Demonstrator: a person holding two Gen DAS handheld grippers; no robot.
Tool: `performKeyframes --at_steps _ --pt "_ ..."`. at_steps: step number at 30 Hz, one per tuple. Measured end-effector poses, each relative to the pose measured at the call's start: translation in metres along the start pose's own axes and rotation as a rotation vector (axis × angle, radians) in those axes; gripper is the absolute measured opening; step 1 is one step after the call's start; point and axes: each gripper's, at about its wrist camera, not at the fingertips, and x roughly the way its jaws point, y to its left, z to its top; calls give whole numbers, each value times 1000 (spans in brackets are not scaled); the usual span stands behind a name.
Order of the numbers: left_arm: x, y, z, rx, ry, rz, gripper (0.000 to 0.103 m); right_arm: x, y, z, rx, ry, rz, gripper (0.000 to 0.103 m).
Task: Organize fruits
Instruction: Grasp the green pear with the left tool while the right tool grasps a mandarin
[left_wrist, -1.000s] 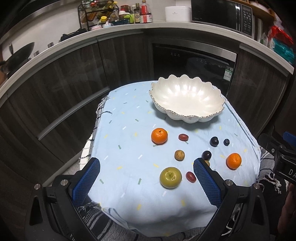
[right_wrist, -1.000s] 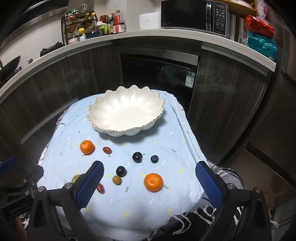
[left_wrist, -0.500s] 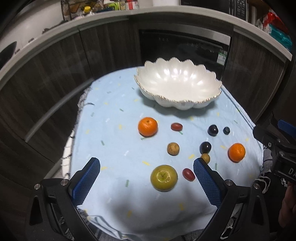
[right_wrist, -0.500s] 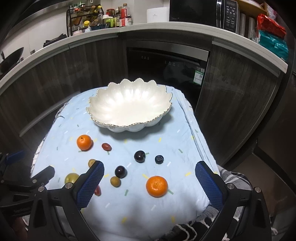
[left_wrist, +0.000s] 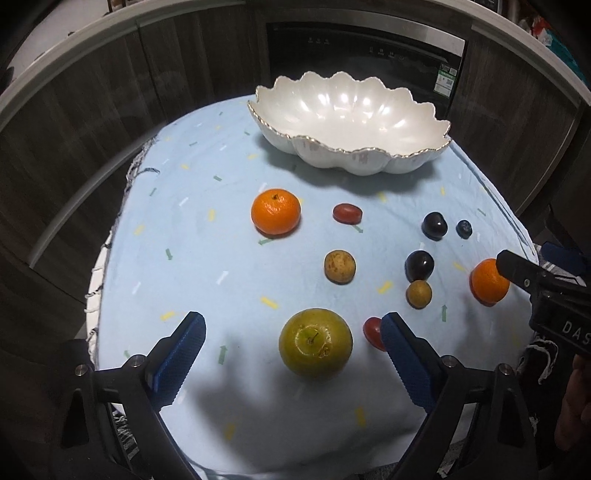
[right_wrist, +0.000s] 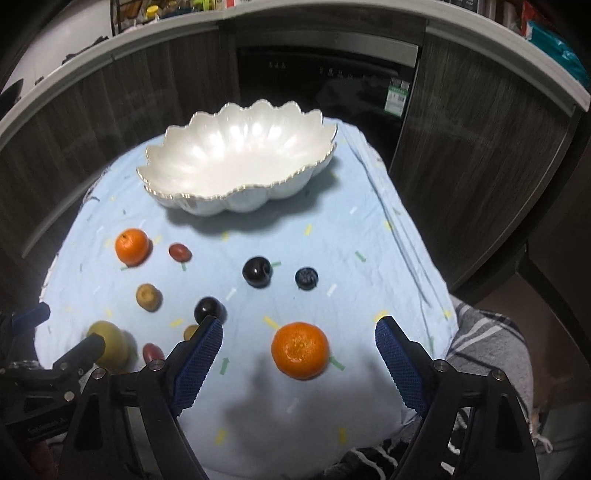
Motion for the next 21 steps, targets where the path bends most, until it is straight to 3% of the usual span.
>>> performKeyframes --at_steps 5,11,17,21 --pt "14 2 1 -10 33 -10 89 17 2 -2 -14 54 12 74" --pt "27 3 0 -15 73 -32 83 31 1 -3 -9 103 2 74" --pt "40 1 -3 -12 121 -54 67 42 -1 -5 -3 144 -3 73" --pt "43 -1 -4 -4 142 -65 61 51 -2 -7 -1 178 9 64"
